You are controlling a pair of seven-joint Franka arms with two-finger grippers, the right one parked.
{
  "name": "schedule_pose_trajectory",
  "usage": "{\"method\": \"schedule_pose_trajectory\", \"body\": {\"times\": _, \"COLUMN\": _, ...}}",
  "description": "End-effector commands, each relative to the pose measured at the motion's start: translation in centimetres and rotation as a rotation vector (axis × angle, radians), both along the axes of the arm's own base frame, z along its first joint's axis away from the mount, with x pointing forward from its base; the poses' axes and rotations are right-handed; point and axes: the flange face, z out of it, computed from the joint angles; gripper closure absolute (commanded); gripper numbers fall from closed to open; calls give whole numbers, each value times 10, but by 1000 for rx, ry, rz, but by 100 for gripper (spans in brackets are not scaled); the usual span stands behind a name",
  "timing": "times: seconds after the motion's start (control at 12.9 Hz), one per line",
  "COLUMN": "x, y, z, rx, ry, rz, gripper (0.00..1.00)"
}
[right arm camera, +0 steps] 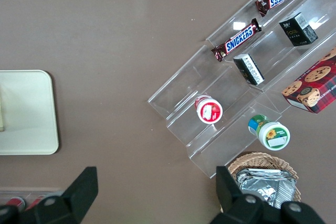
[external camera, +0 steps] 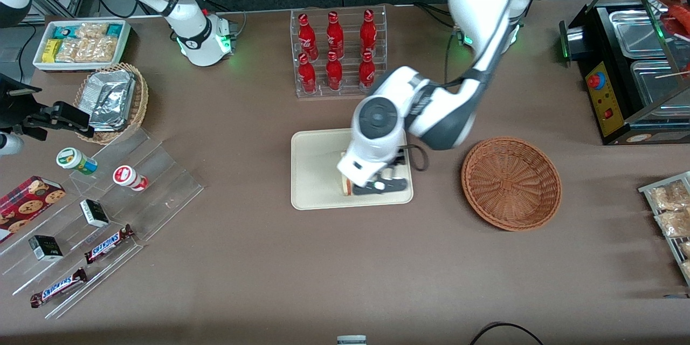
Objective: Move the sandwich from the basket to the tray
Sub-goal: 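Raise the left gripper off the sandwich and withdraw it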
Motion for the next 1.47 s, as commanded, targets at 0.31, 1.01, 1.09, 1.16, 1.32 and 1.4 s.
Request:
{"method": "schedule_pose_trajectory", "body": {"times": 0.31, "x": 37, "y": 181, "z": 53, "rx": -12, "ry": 92, "rz": -167, "gripper": 0}}
{"method": "schedule_pose_trajectory", "body": {"times": 1.01, "x": -2, "y": 327, "z": 129, "rx": -29, "ry": 63, "rz": -169, "gripper": 0}}
{"method": "schedule_pose_trajectory", "body": {"times": 1.09, "x": -14, "y": 338, "z": 141, "rx": -26, "ry": 58, "rz": -151, "gripper": 0}}
{"method": "schedule_pose_trajectory", "body": {"times": 1.16, "x": -25, "y": 346, "z": 158, "rx": -23, "ry": 46, "rz": -140, "gripper": 0}}
{"method": "schedule_pose_trajectory", "body": {"times": 1.32, "x": -48, "y": 362, "z": 189, "rx": -24, "ry": 77, "rz": -163, "gripper": 0}}
{"method": "schedule_pose_trajectory", "body": {"times": 1.4, "x": -57, "y": 370, "z": 198, "rx": -27, "ry": 101, "rz": -177, "gripper": 0}}
